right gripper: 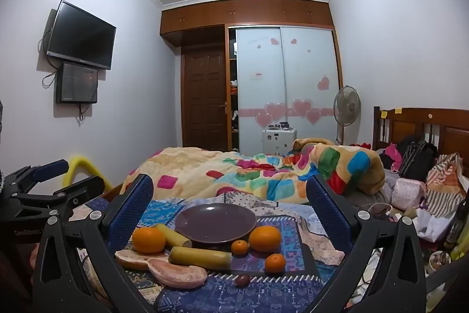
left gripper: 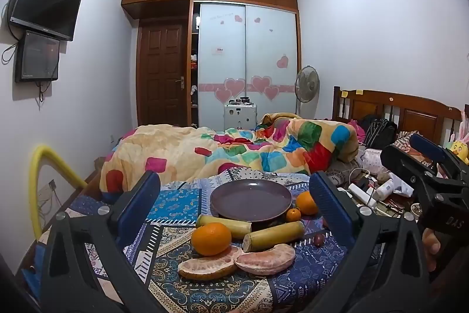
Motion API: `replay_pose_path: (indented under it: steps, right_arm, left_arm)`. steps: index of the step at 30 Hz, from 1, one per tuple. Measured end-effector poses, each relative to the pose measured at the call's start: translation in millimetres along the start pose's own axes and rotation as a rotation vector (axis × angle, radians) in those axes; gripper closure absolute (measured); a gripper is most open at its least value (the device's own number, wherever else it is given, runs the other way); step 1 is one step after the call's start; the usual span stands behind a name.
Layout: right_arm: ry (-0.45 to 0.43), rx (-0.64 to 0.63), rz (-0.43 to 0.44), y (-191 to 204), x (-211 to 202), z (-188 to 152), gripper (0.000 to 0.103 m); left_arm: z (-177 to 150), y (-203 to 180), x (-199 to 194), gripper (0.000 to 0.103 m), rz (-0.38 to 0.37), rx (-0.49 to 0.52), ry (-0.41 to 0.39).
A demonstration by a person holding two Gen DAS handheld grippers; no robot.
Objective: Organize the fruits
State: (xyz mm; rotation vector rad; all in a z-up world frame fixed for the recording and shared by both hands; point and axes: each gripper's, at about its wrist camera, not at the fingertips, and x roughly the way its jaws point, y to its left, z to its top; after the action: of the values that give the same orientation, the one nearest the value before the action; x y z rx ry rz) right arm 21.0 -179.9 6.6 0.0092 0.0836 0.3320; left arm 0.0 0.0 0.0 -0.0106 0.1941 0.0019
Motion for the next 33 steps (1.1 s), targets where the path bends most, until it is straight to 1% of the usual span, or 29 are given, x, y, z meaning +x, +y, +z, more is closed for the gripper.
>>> replay_pose_path:
  steps: [6, 11, 16, 33]
  right_arm:
    - [0.002, -0.002, -0.01, -4, 1, 0, 0.0]
    - [0.005, -0.002, -0.011, 15, 2, -2, 0.0]
    - [0.009, 0.021, -0.001, 4, 3, 0, 0.0]
    - [0.003, 0.019, 0.007, 5, 4, -3, 0.0]
  left_arm:
    - [0, 0, 0, 0.0, 0.001, -0.006, 0.002]
    - [-1, 5, 2, 0.0, 0.004, -0.009, 0.0]
    - [-4, 5, 4, 0.0, 0.012, -0.005, -0.005]
    - [-3, 5, 2, 0.0, 0.019, 0.005, -0.008]
